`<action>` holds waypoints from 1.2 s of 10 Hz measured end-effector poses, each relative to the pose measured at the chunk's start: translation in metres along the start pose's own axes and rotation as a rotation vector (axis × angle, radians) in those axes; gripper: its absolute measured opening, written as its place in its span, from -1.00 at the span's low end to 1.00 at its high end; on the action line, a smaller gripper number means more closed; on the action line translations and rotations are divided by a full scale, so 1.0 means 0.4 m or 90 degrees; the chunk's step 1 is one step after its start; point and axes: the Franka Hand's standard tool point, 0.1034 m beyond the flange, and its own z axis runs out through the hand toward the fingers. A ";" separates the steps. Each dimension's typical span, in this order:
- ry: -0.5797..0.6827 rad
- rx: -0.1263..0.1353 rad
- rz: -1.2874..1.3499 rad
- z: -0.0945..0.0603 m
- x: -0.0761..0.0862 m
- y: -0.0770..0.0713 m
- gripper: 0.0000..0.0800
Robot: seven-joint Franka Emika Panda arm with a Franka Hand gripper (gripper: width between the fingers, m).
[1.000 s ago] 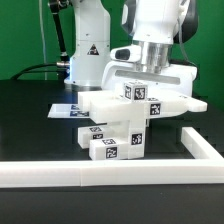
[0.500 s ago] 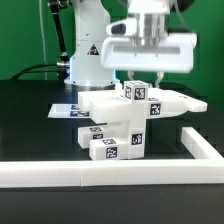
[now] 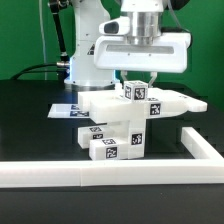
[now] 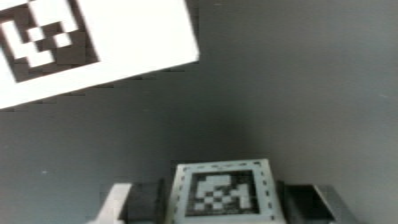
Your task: Assemble chair
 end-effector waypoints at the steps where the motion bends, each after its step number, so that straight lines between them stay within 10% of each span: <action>1: -0.009 -0.002 -0.035 -0.027 0.010 0.012 -0.26; 12: -0.014 0.003 -0.126 -0.137 0.162 0.102 -0.26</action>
Offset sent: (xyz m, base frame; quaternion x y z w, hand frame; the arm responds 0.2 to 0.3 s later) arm 0.0288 -0.0263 0.0488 -0.0198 -0.0434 -0.0608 0.9970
